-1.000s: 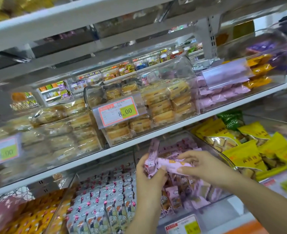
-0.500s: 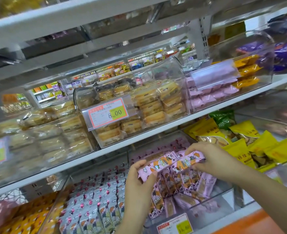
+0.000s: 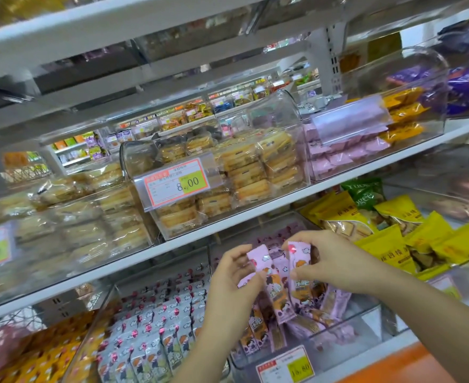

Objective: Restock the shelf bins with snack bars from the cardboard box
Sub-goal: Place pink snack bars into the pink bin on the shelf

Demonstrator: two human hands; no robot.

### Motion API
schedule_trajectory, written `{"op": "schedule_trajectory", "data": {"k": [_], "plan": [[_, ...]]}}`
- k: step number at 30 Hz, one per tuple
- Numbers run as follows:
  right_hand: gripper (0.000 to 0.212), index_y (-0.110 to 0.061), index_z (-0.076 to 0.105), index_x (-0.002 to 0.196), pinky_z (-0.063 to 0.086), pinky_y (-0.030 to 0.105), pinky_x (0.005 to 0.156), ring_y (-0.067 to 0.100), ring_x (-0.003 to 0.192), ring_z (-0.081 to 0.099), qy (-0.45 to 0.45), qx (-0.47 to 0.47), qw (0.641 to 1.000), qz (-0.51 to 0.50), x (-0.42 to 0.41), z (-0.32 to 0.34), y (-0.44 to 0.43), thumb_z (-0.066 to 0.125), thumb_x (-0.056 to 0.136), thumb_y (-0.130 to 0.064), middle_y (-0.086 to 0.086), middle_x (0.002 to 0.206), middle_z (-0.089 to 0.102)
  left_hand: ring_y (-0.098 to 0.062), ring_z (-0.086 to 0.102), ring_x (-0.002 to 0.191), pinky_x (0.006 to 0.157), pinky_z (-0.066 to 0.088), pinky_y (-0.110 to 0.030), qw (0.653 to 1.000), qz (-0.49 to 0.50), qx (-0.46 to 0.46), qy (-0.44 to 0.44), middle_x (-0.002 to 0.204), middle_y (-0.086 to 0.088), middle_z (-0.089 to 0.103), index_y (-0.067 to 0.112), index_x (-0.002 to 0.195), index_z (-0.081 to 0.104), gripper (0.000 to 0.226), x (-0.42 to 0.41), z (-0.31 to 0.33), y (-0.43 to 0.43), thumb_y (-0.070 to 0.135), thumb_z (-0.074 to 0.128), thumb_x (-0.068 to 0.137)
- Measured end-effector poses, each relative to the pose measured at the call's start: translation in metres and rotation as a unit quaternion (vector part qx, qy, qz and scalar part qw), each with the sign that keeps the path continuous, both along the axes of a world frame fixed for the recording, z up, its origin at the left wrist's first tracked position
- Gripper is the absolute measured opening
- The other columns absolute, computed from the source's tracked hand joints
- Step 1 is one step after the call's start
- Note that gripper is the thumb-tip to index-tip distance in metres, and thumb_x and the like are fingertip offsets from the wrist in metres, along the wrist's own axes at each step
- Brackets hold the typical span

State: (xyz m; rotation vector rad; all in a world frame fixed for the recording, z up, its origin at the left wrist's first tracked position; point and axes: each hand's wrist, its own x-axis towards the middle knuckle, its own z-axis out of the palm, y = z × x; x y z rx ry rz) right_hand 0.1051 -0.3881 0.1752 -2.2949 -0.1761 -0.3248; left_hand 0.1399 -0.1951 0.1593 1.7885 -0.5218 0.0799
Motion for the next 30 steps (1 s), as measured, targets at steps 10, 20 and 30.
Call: {"op": "schedule_trajectory", "data": {"k": [10, 20, 30], "plan": [[0.059, -0.023, 0.057, 0.126, 0.044, 0.027, 0.093, 0.011, 0.114, 0.055, 0.037, -0.065, 0.997, -0.025, 0.001, -0.008, -0.01, 0.078, 0.074, -0.04, -0.007, 0.124, 0.059, -0.005, 0.062, 0.1, 0.081, 0.053, -0.026, 0.992, -0.069, 0.086, 0.067, 0.117, 0.013, 0.057, 0.044, 0.11, 0.057, 0.034, 0.008, -0.007, -0.004, 0.028, 0.072, 0.084], [0.062, -0.028, 0.048, 0.134, 0.048, 0.031, 0.088, 0.013, 0.104, 0.057, 0.099, -0.227, 0.966, -0.079, -0.001, -0.022, -0.013, 0.07, 0.078, -0.042, -0.006, 0.134, 0.054, -0.016, 0.055, 0.092, 0.073, 0.04, -0.025, 0.913, -0.083, 0.298, 0.266, 0.116, -0.003, 0.058, 0.024, 0.133, 0.047, 0.044, 0.012, -0.048, -0.006, 0.007, 0.05, 0.092], [0.07, -0.022, 0.042, 0.14, 0.037, 0.022, 0.097, 0.012, 0.129, 0.044, 0.106, -0.191, 0.974, -0.053, 0.005, -0.037, -0.006, 0.069, 0.08, -0.048, -0.007, 0.144, 0.045, -0.004, 0.058, 0.091, 0.077, 0.048, -0.016, 0.923, -0.101, 0.285, 0.236, 0.117, 0.003, 0.058, 0.024, 0.133, 0.048, 0.055, 0.016, -0.052, -0.012, 0.004, 0.064, 0.084]]}}
